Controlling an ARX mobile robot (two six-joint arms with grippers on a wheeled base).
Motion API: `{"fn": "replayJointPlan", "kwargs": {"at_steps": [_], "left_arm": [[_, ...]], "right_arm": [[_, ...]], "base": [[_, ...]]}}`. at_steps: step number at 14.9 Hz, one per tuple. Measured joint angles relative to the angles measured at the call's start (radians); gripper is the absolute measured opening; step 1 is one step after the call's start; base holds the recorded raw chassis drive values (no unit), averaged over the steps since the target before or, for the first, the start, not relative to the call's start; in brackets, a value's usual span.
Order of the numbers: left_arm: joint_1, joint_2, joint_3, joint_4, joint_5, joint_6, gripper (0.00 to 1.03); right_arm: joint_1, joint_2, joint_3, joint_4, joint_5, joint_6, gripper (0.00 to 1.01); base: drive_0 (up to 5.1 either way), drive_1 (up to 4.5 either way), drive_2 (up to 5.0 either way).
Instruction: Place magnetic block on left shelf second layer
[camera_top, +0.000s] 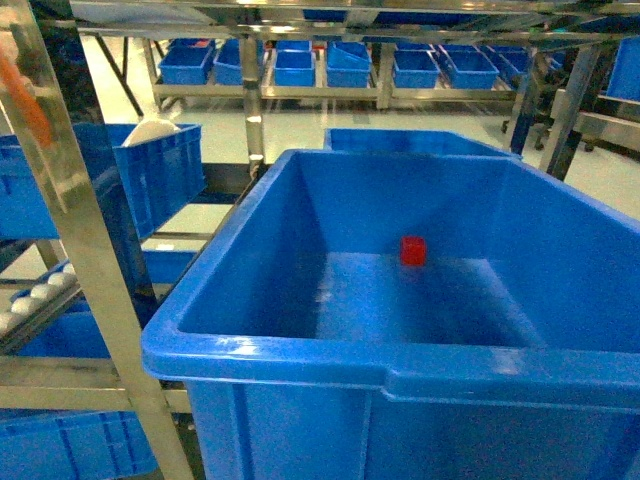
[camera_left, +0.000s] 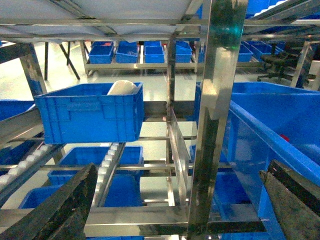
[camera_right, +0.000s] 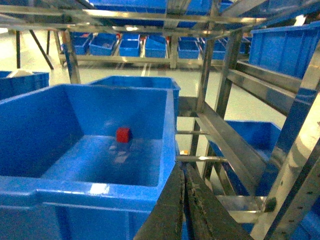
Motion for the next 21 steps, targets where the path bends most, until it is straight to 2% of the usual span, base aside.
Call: {"fn": "replayJointPlan", "kwargs": {"at_steps": [4, 11, 12, 13, 21], "left_arm": [[0.0, 0.0, 0.0, 0.001, 0.0, 0.0, 0.98], [0.0, 0.0, 0.0, 0.001, 0.0, 0.0, 0.98], [0.0, 0.0, 0.0, 0.001, 0.0, 0.0, 0.98], [0.0, 0.0, 0.0, 0.001, 0.0, 0.0, 0.98], [0.0, 0.0, 0.0, 0.001, 0.0, 0.0, 0.98]], "right_arm": [[0.0, -0.001, 0.0, 0.009, 0.0, 0.0, 0.04], [0.0, -0.001, 0.0, 0.01, 0.0, 0.0, 0.93], [0.0, -0.001, 0.0, 0.01, 0.0, 0.0, 1.0], [0.0, -0.001, 0.0, 0.01, 0.0, 0.0, 0.97], [0.0, -0.001, 0.0, 0.01, 0.0, 0.0, 0.98]], "base": [[0.0, 0.0, 0.0], [0.0, 0.0, 0.0], [0.0, 0.0, 0.0], [0.0, 0.0, 0.0], [0.0, 0.0, 0.0]]}}
